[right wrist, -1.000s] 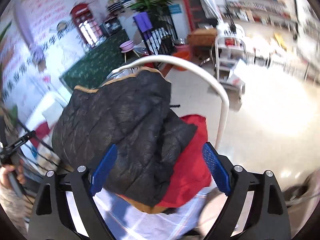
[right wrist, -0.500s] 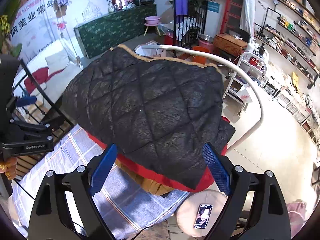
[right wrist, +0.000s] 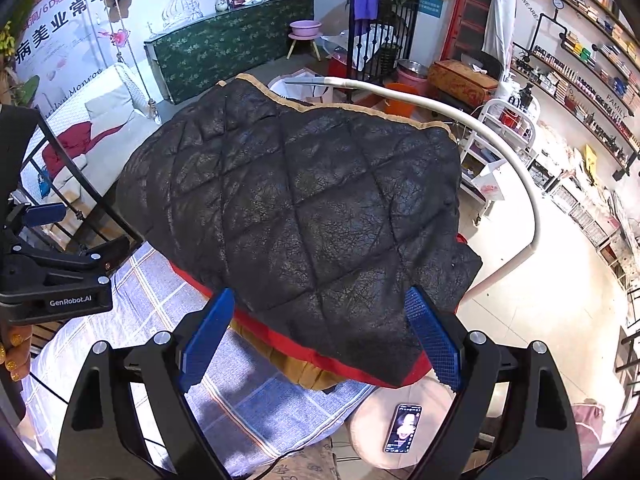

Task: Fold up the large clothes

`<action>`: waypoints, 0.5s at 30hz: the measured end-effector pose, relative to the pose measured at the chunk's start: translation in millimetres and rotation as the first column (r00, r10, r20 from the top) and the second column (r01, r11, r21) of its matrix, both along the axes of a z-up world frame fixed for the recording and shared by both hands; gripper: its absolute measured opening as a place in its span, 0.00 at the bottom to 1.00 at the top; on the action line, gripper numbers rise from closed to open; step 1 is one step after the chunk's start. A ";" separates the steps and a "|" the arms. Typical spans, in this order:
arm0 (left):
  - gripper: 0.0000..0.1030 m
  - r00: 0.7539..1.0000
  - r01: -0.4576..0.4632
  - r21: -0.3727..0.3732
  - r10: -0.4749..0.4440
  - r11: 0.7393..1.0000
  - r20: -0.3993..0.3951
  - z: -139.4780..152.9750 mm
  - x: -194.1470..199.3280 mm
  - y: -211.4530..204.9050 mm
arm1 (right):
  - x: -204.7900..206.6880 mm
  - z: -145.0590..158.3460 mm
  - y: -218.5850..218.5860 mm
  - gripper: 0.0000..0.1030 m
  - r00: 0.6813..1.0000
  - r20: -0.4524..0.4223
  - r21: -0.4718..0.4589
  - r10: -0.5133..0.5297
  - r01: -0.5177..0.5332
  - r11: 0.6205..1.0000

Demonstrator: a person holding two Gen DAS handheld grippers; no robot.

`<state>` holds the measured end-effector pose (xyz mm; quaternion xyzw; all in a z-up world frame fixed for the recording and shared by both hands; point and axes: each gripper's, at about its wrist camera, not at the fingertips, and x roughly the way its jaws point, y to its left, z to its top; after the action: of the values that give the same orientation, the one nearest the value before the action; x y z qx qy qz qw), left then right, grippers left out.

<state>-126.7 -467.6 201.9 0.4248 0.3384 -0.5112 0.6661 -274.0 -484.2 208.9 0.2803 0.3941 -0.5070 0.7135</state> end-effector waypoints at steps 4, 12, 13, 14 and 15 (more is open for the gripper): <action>0.94 1.000 -0.005 -0.002 0.005 1.000 0.029 -0.7 -0.2 -1.3 | 1.6 -1.0 -1.0 0.84 1.000 -0.005 0.001 0.002 -0.002 1.000; 0.94 1.000 -0.015 0.005 0.014 1.000 0.027 0.1 1.3 -2.7 | 3.3 -2.5 0.2 0.84 1.000 -0.011 0.002 0.005 -0.005 1.000; 0.94 0.999 -0.014 0.005 0.014 1.000 0.029 0.1 1.0 -2.7 | 3.5 -2.7 0.2 0.84 1.000 -0.012 0.003 0.006 -0.006 1.000; 0.94 0.999 -0.014 0.005 0.014 1.000 0.030 0.3 1.3 -2.8 | 3.9 -2.7 -0.8 0.84 1.000 -0.013 0.002 0.007 -0.007 1.000; 0.94 0.999 -0.014 0.004 0.014 1.000 0.034 0.4 1.1 -2.9 | 3.9 -2.9 -0.4 0.84 1.000 -0.015 0.001 0.006 -0.006 1.000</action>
<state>-125.7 -470.5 202.3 0.4325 0.3312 -0.4986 0.6743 -270.1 -484.6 206.0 0.2758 0.4006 -0.5065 0.7120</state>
